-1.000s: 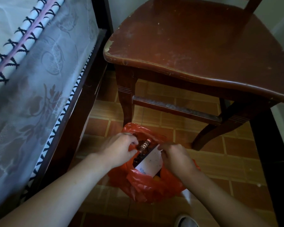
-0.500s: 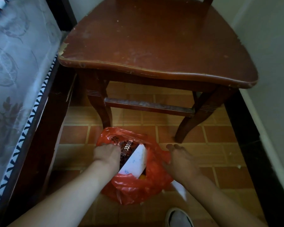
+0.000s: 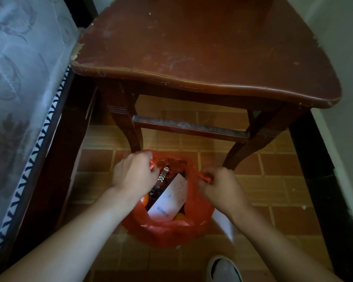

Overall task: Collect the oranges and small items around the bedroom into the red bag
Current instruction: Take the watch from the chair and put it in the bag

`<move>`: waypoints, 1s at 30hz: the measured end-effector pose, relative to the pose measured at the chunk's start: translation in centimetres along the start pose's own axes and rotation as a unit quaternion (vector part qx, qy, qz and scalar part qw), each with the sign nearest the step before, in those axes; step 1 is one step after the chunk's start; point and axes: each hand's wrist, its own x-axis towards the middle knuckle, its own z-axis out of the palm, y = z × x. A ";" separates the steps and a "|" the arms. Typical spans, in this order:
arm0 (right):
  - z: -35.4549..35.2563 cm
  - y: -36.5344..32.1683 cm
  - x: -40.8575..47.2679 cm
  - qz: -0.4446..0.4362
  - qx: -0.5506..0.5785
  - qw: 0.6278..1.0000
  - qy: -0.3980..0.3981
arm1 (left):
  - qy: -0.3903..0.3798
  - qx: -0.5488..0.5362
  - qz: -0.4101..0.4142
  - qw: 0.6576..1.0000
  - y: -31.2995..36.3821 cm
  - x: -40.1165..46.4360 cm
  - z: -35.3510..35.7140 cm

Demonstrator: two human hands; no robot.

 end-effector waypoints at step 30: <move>-22.7 -23.3 -22.7 0.090 0.003 0.995 0.050 | 0.021 -0.345 -0.100 0.933 4.4 -26.5 -28.7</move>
